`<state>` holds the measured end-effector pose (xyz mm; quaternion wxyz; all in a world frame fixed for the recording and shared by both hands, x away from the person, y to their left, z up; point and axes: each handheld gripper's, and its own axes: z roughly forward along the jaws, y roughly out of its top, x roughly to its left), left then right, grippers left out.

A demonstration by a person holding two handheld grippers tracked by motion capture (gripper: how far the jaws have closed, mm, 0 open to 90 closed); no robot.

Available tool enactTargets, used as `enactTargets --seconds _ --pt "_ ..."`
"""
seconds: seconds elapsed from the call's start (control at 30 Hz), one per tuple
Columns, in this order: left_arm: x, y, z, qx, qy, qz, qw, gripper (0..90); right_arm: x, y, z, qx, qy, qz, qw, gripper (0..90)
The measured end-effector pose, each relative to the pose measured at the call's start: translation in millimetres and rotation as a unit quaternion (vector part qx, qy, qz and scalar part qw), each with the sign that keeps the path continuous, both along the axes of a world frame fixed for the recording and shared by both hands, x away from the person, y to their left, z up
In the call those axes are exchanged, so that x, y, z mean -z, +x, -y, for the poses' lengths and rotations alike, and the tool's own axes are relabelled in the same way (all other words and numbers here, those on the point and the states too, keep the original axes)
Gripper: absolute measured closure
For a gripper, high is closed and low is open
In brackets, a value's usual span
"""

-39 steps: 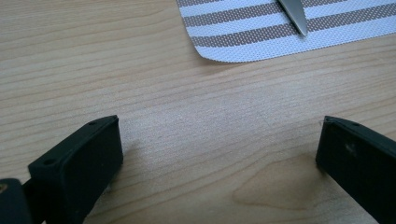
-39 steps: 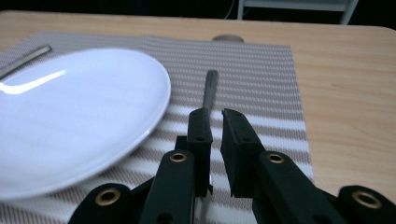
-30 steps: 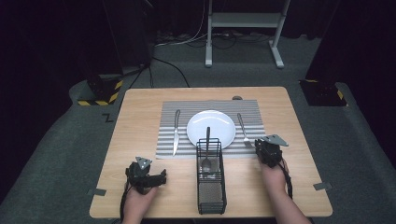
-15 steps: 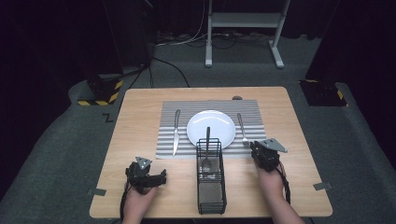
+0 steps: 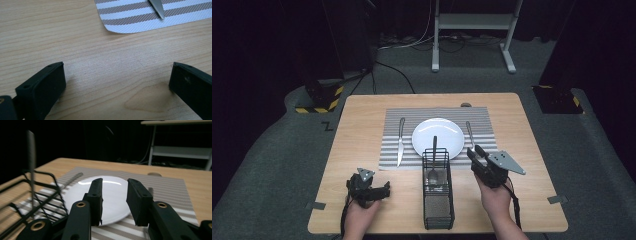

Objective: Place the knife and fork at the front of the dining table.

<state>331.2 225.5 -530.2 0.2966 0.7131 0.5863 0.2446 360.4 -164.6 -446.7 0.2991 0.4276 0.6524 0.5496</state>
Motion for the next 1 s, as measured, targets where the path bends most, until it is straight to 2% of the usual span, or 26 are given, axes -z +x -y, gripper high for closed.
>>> enactTargets --seconds 0.13,0.4,0.73,0.9,1.0 --pt "0.0 0.0 0.0 0.0 0.0 0.0 1.0 0.9 -13.5 -3.8 -11.3 -0.017 0.006 0.017 0.9997 63.7" --pt "0.0 0.1 -0.1 0.0 -0.001 0.0 1.0 0.8 -29.0 -0.4 -37.7 -0.049 0.027 0.026 0.9981 62.4" --pt "0.1 0.1 -0.5 0.002 -0.002 0.0 1.0 0.9 -34.3 16.5 -77.0 -0.092 0.009 0.022 0.9955 64.4" --pt "0.1 0.1 -0.6 0.002 -0.003 0.0 1.0 0.8 -33.2 21.8 -85.1 -0.104 -0.006 0.019 0.9944 68.0" --pt "0.1 -0.1 -0.5 0.002 -0.002 0.0 1.0 0.9 -30.1 26.7 -87.4 -0.113 -0.009 0.007 0.9935 70.3"
